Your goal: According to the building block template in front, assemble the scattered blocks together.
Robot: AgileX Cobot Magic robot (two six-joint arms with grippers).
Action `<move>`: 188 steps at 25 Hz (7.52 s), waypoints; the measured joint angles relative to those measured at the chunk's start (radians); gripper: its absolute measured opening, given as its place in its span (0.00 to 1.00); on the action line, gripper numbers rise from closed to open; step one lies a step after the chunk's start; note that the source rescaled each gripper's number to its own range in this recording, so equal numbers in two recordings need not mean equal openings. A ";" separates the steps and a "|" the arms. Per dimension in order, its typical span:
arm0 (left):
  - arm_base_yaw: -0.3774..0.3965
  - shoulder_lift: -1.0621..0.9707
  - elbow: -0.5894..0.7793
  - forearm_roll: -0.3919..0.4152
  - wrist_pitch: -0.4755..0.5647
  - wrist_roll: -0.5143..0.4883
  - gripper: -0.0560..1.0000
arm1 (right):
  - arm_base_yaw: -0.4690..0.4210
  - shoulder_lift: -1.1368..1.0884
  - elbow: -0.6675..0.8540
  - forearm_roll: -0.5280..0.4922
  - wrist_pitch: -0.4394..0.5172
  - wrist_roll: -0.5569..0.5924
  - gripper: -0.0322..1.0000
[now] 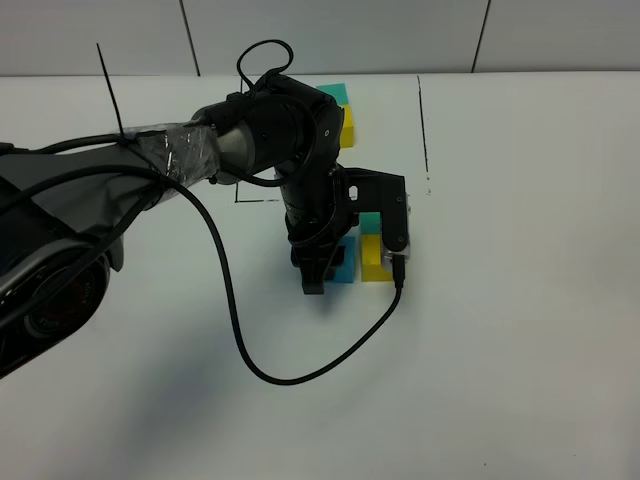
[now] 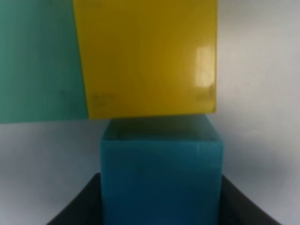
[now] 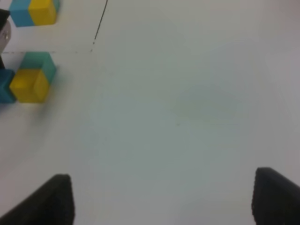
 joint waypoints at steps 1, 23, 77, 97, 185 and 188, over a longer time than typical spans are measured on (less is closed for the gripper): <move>0.000 0.000 0.000 0.000 0.000 -0.001 0.05 | 0.000 0.000 0.000 0.000 0.000 0.000 0.59; 0.000 0.001 0.000 -0.006 -0.013 -0.020 0.05 | 0.000 0.000 0.000 0.000 0.000 0.000 0.59; 0.000 0.001 0.000 -0.031 -0.022 -0.043 0.05 | 0.000 0.000 0.000 0.000 0.000 0.000 0.59; 0.000 0.001 0.000 -0.032 -0.019 -0.043 0.05 | 0.000 0.000 0.000 0.000 0.000 0.000 0.59; 0.690 -1.306 0.580 0.003 0.143 -0.648 0.88 | 0.000 0.000 0.000 0.000 0.000 0.000 0.59; 0.690 -1.487 0.689 0.003 0.103 -0.693 0.88 | 0.000 0.000 0.000 0.000 0.000 0.000 0.59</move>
